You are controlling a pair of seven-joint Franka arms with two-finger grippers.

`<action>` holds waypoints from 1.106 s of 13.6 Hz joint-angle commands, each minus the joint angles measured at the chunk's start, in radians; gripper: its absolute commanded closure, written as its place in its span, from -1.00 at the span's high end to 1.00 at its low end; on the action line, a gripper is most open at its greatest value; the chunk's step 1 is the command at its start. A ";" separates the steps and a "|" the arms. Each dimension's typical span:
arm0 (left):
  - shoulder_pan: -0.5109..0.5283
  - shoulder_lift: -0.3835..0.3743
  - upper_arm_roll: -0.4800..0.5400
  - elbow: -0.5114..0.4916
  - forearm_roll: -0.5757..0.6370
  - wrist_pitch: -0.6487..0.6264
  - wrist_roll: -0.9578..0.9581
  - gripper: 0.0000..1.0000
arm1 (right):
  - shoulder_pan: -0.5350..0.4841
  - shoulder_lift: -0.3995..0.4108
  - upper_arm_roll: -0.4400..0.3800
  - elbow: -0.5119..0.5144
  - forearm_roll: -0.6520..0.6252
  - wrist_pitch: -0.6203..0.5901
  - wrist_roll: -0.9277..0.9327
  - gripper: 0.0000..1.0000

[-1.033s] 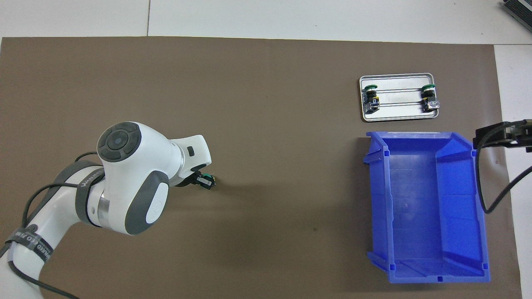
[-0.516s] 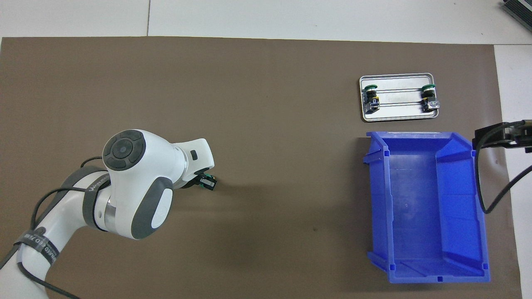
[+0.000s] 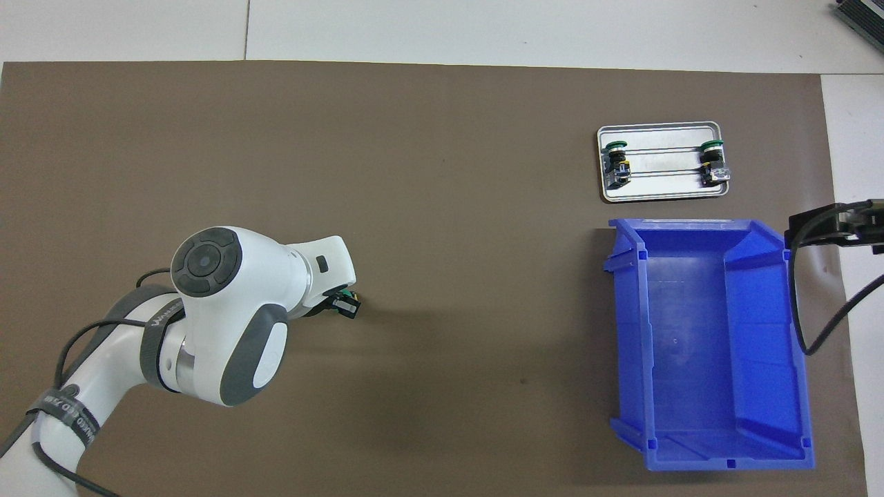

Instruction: Place and press button with both arms

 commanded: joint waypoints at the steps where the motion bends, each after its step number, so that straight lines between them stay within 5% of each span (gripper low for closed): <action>1: -0.028 -0.007 0.012 -0.054 0.020 0.038 -0.015 -0.77 | -0.018 -0.026 0.011 -0.033 0.004 0.022 -0.028 1.00; 8: 0.031 0.036 0.022 0.218 0.022 -0.243 -0.012 -0.67 | -0.018 -0.026 0.011 -0.039 0.004 0.022 -0.028 1.00; 11: 0.108 0.060 0.022 0.358 0.141 -0.450 -0.010 -0.67 | -0.018 -0.030 0.011 -0.040 0.004 0.022 -0.028 1.00; 15: 0.257 0.062 0.023 0.389 0.212 -0.499 0.014 -0.65 | -0.018 -0.030 0.011 -0.040 0.004 0.022 -0.028 1.00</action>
